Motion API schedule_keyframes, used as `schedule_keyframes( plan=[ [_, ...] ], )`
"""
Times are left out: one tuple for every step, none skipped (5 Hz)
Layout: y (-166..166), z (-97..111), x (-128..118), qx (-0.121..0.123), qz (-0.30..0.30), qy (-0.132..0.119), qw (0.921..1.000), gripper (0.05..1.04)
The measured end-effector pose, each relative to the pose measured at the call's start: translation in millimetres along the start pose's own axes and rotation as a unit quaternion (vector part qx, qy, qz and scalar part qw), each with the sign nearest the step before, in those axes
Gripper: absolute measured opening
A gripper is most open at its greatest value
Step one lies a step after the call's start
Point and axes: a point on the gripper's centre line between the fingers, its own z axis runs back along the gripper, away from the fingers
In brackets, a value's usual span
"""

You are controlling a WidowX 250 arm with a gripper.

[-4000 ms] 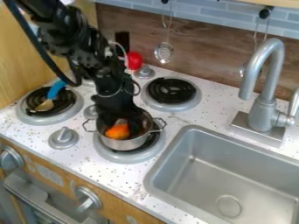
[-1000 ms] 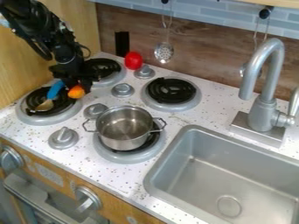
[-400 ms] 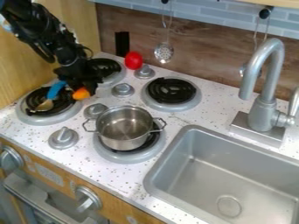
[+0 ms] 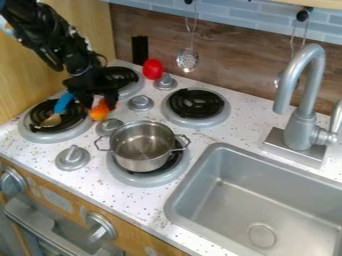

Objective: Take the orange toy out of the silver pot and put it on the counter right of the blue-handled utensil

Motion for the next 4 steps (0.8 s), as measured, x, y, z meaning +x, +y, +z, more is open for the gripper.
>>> schedule_keyframes(
  plan=[
    [-2,0,-1,-0.001,-0.004,-0.001,1.0000,1.001],
    [-5,7,-6,0.000,-0.004,0.002,1.0000,1.000],
    [-11,51,9,0.009,-0.013,-0.036,0.9992,1.000],
    [-8,97,12,0.029,-0.011,-0.084,0.9959,1.000]
  ],
)
